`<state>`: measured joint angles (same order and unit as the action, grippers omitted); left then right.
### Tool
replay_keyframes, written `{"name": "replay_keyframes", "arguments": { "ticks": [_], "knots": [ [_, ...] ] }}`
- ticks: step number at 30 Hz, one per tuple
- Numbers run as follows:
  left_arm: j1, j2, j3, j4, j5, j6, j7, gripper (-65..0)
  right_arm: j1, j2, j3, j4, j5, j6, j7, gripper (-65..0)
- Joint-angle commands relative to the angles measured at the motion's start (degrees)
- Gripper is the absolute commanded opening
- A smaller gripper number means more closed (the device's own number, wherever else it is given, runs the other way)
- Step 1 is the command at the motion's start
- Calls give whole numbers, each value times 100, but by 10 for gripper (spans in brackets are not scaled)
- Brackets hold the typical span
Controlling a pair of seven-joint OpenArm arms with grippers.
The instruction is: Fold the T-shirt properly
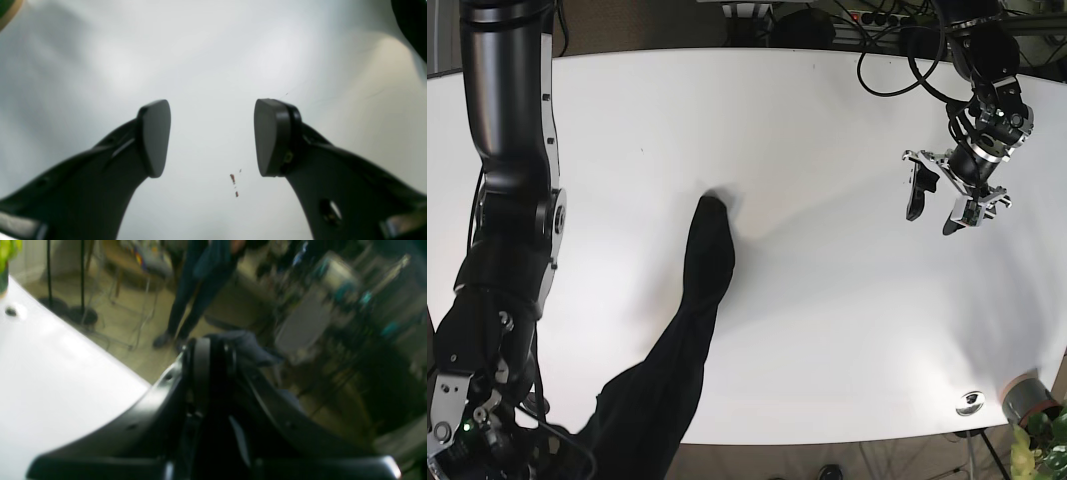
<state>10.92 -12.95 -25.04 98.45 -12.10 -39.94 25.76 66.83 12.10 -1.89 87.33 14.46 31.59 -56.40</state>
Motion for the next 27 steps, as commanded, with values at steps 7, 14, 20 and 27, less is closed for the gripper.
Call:
{"name": "replay_keyframes", "arguments": {
  "ticks": [7,14,20,27],
  "knots": [
    [-270,-63,-15,409,-105,-6,-145,-278,797,-247,-431,-781,44,-25,220,-629],
    [-507,-63,-24,559,-105,-6,-145,-278,797,-467,-440,-1326,44,-25,212,-629],
    [-657,-63,-24,559,-105,-6,-145,-278,797,-485,-440,-1344,44,-25,212,-629],
    [-648,-63,3,541,-105,-6,-145,-278,797,-485,-440,-1353,44,-25,212,-629]
  ]
}}
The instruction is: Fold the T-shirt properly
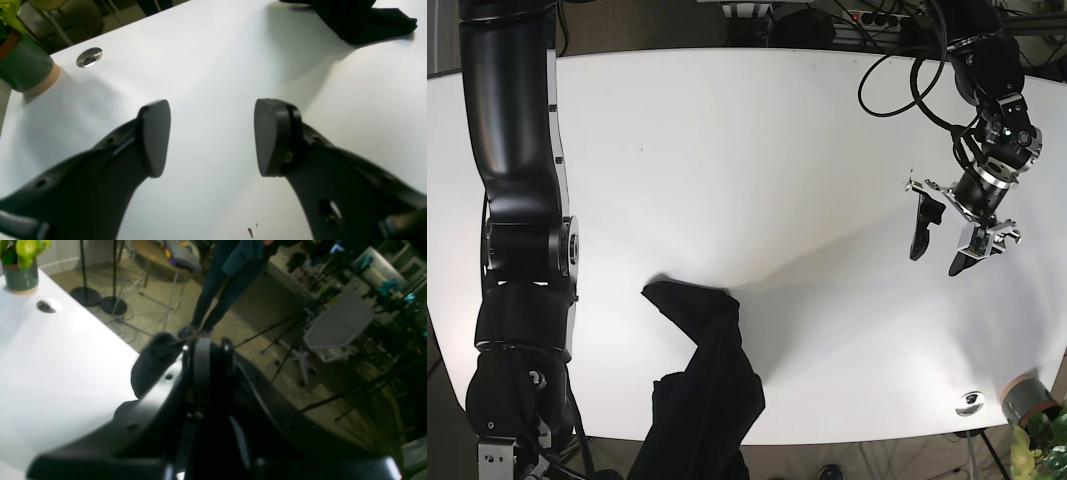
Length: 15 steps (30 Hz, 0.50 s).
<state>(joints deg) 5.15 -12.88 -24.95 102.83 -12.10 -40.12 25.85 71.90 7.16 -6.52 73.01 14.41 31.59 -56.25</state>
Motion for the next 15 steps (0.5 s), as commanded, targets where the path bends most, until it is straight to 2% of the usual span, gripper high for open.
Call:
{"name": "replay_keyframes", "arguments": {
  "ticks": [1,12,15],
  "knots": [
    [-80,-61,11,104,-105,12,-154,-278,290,9,24,88,49,-25,196,-629],
    [-862,-43,1567,-617,-96,12,-171,-278,290,18,41,158,49,-25,214,-629],
    [-1249,159,1989,-1056,-96,12,-180,-278,290,18,50,202,49,-25,214,-629]
  ]
}}
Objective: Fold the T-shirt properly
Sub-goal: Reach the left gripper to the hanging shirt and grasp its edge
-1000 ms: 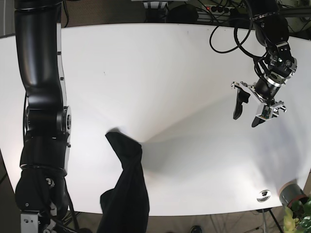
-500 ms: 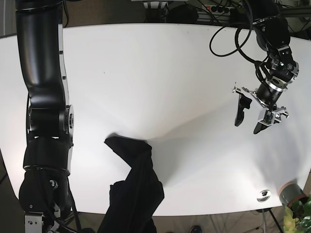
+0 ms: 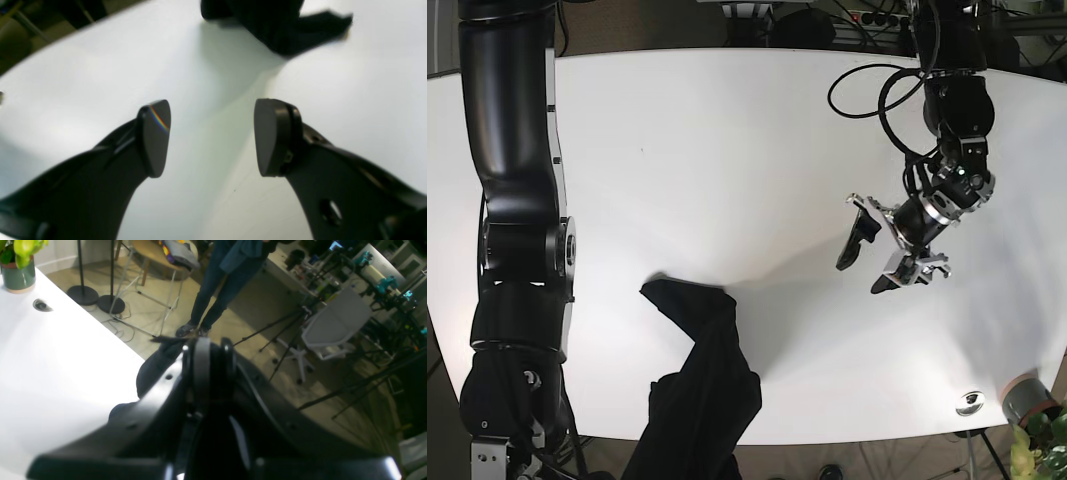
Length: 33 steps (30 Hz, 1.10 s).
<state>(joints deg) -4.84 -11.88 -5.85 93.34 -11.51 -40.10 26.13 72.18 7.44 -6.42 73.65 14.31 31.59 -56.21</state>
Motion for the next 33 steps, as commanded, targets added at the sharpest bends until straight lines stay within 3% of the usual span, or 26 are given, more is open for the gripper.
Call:
{"name": "replay_keyframes", "arguments": {
  "ticks": [1,7,10,15,24,33],
  "knots": [
    [-347,93,167,-231,-155,10,-209,-278,262,-1,39,174,60,-25,210,-629],
    [-1120,366,1169,-1444,-155,10,-244,-278,262,16,39,288,60,-25,210,-629],
    [-1463,586,1618,-2147,-102,10,-534,-278,262,-1,39,332,60,-25,210,-629],
    [-1788,1140,2136,-3185,408,1227,-1439,-274,262,16,48,306,60,-25,227,-629],
    [-2166,2088,2295,-4864,874,3047,-2248,-272,262,34,48,297,60,-8,350,-629],
    [-2351,2088,2646,-5840,847,3504,-3145,-272,262,34,31,314,60,1,350,-629]
  ]
}}
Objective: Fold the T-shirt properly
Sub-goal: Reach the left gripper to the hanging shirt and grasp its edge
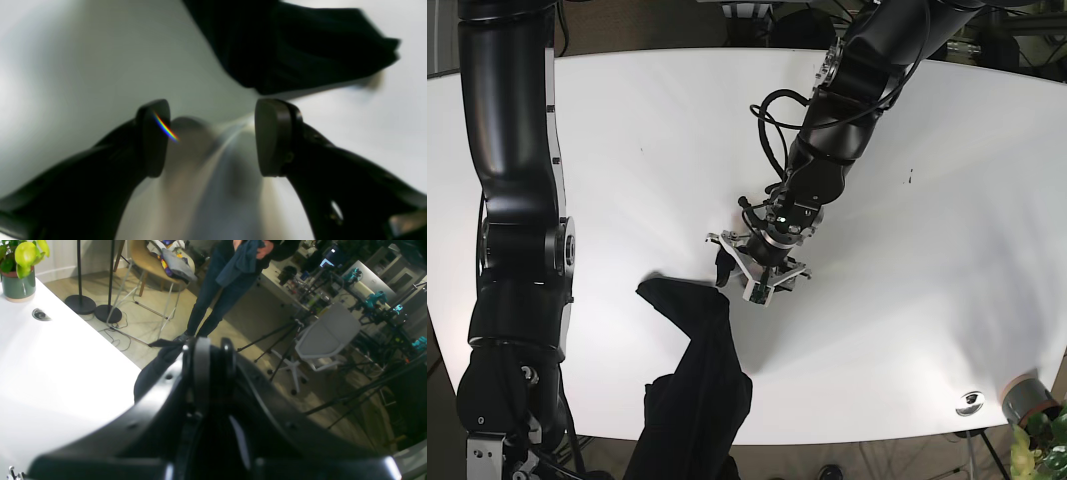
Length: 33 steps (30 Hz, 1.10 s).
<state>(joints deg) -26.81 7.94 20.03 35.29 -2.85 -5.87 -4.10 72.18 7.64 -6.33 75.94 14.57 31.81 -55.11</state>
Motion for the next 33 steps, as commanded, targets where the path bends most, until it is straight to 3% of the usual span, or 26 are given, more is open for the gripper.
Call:
{"name": "replay_keyframes", "arguments": {
  "ticks": [1,4,7,12,30,33],
  "knots": [
    [-163,106,120,-69,-27,222,-201,-272,262,14,22,85,33,-12,241,-629],
    [-172,106,375,-87,-352,600,-342,-272,262,14,22,76,33,-12,241,-629],
    [-348,106,850,-78,-985,626,-351,-272,262,14,22,67,33,-3,241,-629],
    [-559,106,1439,-61,-1618,626,-351,-272,262,-3,22,94,42,-3,241,-629],
    [-1025,106,1526,-69,-1671,644,-351,-283,262,-65,13,94,86,-21,215,-629],
    [-1025,106,1526,-69,-1662,644,-351,-386,262,-206,22,94,77,-21,215,-629]
  ]
}}
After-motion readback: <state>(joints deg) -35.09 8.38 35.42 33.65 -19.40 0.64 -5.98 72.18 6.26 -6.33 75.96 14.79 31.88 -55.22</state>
